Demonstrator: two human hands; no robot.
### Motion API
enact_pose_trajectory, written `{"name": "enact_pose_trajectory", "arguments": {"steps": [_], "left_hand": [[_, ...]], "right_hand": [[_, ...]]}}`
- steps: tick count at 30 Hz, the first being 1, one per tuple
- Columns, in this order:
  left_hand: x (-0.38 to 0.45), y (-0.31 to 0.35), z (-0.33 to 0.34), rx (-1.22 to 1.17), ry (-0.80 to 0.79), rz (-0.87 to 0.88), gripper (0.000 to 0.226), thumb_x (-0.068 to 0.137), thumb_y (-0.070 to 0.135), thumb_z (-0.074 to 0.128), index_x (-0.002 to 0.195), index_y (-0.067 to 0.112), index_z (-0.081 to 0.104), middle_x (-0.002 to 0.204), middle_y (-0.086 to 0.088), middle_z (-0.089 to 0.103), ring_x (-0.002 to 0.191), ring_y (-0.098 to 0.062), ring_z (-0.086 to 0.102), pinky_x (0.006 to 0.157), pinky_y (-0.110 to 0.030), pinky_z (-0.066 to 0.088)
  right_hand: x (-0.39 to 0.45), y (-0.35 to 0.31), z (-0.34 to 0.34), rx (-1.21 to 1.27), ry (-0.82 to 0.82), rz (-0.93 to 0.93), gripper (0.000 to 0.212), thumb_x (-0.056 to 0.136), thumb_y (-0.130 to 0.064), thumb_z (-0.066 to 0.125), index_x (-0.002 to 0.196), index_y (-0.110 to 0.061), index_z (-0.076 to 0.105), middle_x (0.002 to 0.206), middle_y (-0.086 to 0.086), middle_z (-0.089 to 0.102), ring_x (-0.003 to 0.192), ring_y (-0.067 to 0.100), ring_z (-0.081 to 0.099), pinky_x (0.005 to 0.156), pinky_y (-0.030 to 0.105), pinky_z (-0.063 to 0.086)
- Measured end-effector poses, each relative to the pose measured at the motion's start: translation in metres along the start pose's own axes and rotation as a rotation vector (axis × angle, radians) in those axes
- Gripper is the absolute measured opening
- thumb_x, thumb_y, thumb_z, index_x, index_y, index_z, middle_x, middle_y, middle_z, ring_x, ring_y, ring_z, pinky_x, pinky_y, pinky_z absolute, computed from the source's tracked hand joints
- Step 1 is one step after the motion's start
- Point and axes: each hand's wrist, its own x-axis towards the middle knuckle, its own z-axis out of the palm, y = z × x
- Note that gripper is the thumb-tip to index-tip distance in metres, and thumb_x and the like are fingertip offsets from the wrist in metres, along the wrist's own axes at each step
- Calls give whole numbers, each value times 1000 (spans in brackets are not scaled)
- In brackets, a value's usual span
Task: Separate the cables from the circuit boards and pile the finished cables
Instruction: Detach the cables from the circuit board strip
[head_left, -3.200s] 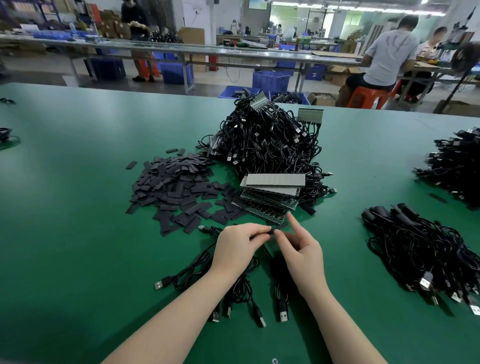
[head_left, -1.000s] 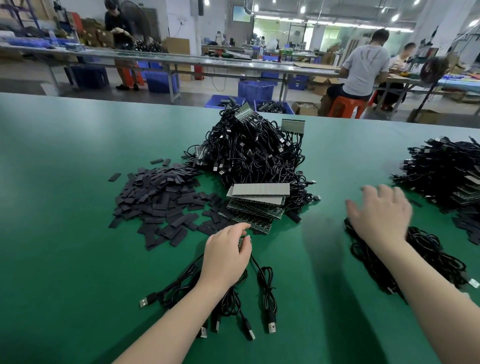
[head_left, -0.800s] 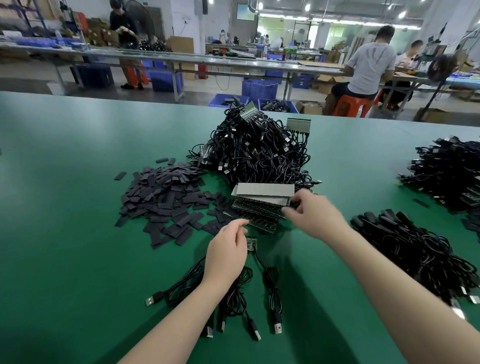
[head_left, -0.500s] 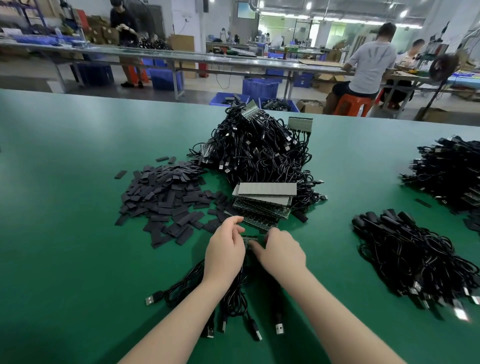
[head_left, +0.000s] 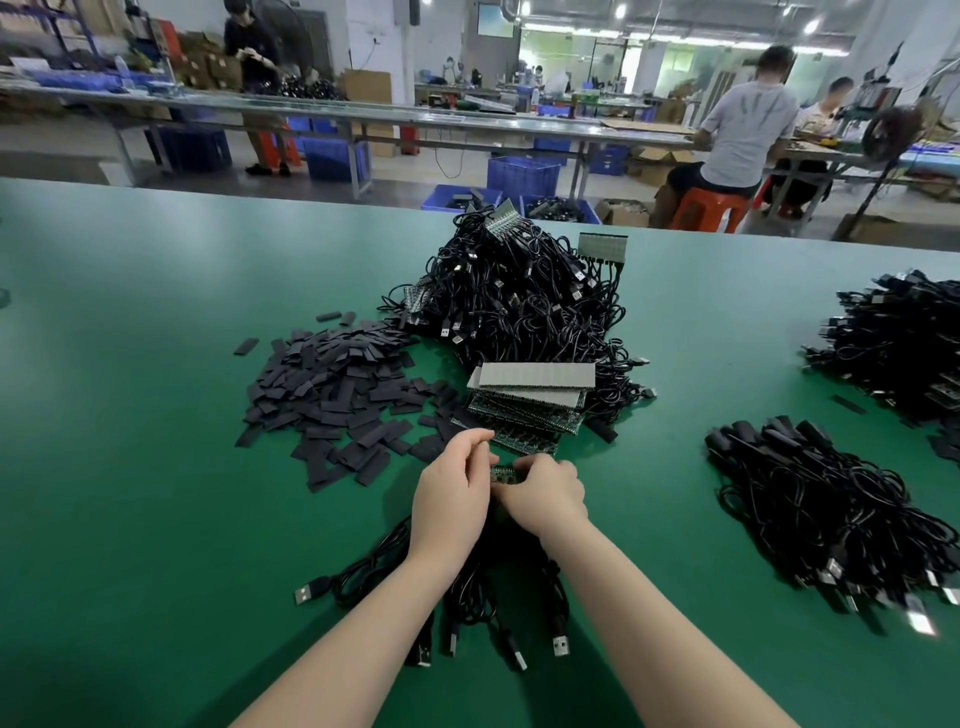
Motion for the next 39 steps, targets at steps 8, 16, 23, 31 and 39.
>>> {"name": "enact_pose_trajectory", "arguments": {"steps": [8, 16, 23, 31, 39], "left_hand": [[-2, 4, -1, -29, 4, 6, 28, 98, 20, 46, 109, 42, 59, 89, 23, 68, 78, 7, 62, 59, -10, 45], [0, 6, 0, 242, 15, 204, 42, 90, 23, 57, 132, 24, 57, 127, 11, 60, 123, -7, 48, 104, -31, 38], [-1, 3, 0, 237, -52, 212, 26, 90, 20, 60, 115, 26, 66, 113, 13, 60, 116, -10, 44, 95, -12, 27], [2, 1, -2, 134, -57, 182, 21, 86, 19, 66, 103, 32, 69, 107, 13, 54, 109, -4, 43, 92, -17, 32], [0, 5, -6, 26, -68, 105, 34, 82, 23, 72, 105, 45, 61, 109, 22, 59, 105, 19, 45, 84, 4, 31]], "right_hand": [[-1, 14, -2, 485, 19, -76, 38, 81, -30, 81, 110, -28, 56, 97, -5, 66, 90, 18, 68, 89, 45, 56], [3, 26, -8, 517, 17, -294, 24, 87, -17, 75, 97, -39, 69, 86, -1, 69, 80, 12, 63, 79, 29, 53], [5, 33, -8, 497, 60, -342, 19, 88, -20, 75, 91, -38, 70, 80, -11, 75, 74, -1, 66, 69, 15, 49], [6, 38, -6, 443, 172, -358, 8, 82, -35, 81, 80, -34, 73, 75, -19, 72, 75, -10, 64, 65, 6, 46], [7, 41, -8, 466, 169, -388, 4, 84, -26, 79, 88, -25, 77, 80, -15, 73, 76, -6, 66, 67, 6, 47]]}}
